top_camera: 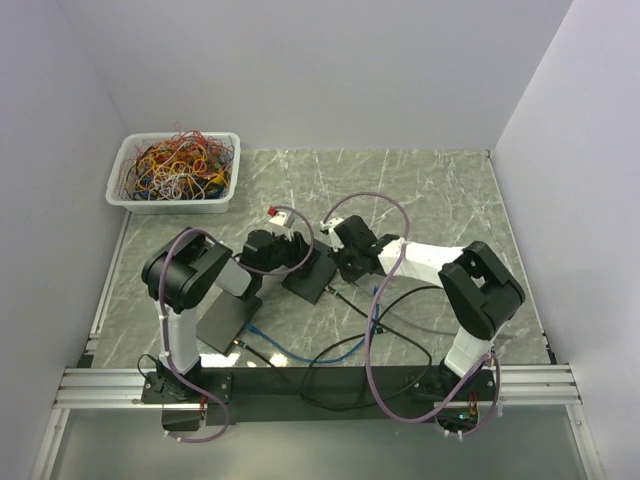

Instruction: Insert the plug into the switch port

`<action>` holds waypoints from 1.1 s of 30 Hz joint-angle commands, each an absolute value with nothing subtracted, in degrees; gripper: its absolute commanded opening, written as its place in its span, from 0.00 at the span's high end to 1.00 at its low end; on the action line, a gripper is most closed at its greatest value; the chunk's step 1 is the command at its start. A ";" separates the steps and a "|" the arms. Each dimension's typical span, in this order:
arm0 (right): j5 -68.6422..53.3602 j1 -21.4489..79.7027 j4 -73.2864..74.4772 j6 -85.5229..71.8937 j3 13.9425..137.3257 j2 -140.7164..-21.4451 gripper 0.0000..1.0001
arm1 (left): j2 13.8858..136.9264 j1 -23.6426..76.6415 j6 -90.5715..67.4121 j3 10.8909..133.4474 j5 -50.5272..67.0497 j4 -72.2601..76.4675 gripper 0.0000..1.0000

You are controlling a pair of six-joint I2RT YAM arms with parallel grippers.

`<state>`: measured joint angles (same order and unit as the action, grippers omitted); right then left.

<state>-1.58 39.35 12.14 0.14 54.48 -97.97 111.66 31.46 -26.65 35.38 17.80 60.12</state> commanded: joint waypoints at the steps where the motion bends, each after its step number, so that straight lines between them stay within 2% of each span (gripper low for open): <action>1: -4.31 38.93 -15.64 -0.44 63.98 -101.06 1.00 | 115.93 38.93 -31.55 33.40 36.74 46.93 0.51; 6: -5.71 39.11 -16.70 -0.61 70.03 -103.71 1.00 | 117.07 41.04 -31.55 34.28 34.63 46.49 0.52; 23: 4.57 38.58 -26.72 -7.65 83.91 -115.30 1.00 | 126.21 42.89 -34.89 41.48 37.88 49.75 0.52; 33: 3.43 34.46 -21.63 -9.14 96.67 -123.39 1.00 | 128.23 38.77 -34.37 56.48 36.56 35.52 0.48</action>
